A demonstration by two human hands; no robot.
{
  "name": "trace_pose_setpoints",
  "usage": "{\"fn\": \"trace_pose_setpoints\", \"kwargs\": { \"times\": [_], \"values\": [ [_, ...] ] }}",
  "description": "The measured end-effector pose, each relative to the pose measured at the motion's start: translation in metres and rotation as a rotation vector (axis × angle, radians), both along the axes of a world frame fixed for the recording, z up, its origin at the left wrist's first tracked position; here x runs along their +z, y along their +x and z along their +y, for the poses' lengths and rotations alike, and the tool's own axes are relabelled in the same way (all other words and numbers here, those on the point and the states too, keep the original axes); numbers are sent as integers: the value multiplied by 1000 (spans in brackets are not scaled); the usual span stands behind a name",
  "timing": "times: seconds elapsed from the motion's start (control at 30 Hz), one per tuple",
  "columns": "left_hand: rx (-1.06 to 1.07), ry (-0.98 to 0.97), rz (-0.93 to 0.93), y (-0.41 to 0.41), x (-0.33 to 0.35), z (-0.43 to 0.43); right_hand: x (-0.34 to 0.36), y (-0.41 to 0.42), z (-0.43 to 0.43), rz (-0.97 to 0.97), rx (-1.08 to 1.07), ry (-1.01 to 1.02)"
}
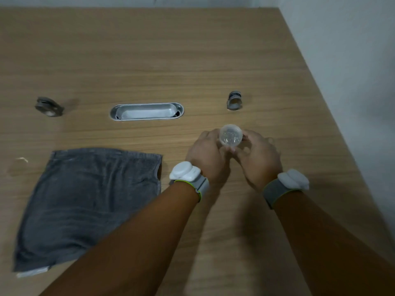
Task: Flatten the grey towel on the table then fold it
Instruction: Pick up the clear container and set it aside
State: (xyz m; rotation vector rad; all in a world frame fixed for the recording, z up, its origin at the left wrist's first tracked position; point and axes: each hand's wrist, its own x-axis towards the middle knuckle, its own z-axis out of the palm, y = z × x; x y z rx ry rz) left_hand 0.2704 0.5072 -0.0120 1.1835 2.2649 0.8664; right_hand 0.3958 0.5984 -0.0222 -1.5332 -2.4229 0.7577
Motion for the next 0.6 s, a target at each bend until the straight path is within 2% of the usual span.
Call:
{"fn": "trace_pose_setpoints", "kwargs": {
  "times": [0.4, 0.6],
  "values": [
    [-60, -111, 66, 15, -21, 18, -23, 14, 5, -20, -7, 6],
    [-49, -124, 75, 6, -16, 5, -7, 10, 0, -144, -1, -37]
  ]
}}
